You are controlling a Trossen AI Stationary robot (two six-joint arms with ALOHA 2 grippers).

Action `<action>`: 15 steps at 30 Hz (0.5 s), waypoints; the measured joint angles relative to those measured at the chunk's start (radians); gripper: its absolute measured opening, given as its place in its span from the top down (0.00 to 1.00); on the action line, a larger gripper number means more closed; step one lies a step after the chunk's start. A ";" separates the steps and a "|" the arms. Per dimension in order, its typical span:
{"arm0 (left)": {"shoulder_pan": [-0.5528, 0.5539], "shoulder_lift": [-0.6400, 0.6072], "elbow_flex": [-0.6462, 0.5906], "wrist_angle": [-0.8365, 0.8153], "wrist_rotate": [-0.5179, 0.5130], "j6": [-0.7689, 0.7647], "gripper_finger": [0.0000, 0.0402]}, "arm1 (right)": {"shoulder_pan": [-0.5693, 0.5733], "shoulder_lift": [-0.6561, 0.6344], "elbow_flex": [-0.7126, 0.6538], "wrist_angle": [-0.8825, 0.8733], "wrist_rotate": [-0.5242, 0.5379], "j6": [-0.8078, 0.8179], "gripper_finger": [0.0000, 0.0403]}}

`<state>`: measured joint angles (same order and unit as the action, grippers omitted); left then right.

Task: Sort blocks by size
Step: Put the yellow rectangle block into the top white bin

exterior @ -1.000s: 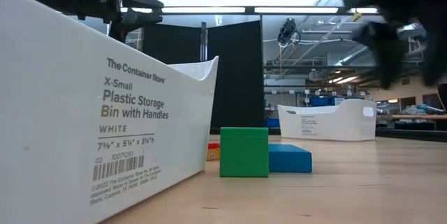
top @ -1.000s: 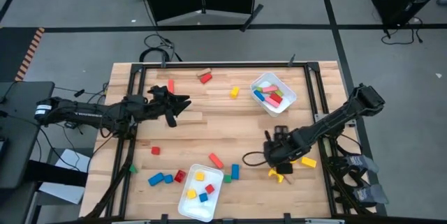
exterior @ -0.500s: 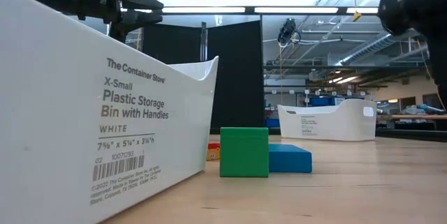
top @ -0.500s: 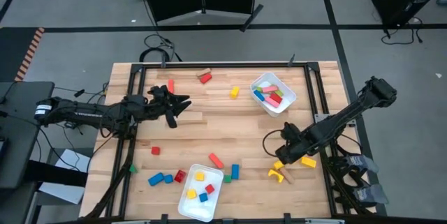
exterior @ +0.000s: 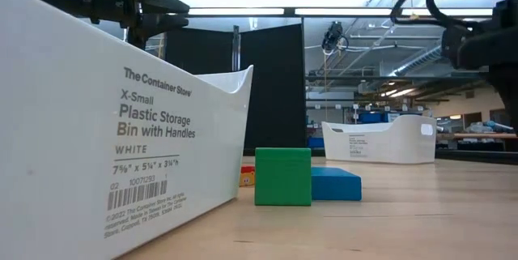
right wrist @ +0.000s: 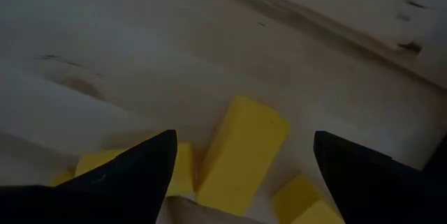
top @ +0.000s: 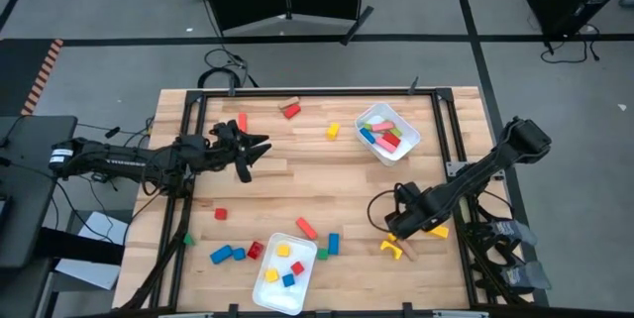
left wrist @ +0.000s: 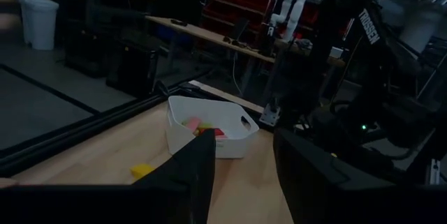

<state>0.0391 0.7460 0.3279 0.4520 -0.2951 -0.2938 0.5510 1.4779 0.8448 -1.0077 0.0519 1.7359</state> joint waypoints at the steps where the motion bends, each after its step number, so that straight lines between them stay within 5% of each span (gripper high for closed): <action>1: 0.000 0.000 0.000 0.001 0.000 0.001 0.62 | 0.000 0.009 0.000 0.001 -0.001 0.001 0.14; 15: 0.000 0.000 0.000 0.006 0.000 0.002 0.62 | 0.038 0.024 -0.111 0.142 0.006 0.116 0.20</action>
<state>0.0391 0.7460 0.3279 0.4584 -0.2951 -0.2919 0.5895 1.5015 0.7343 -0.8656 0.0583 1.8520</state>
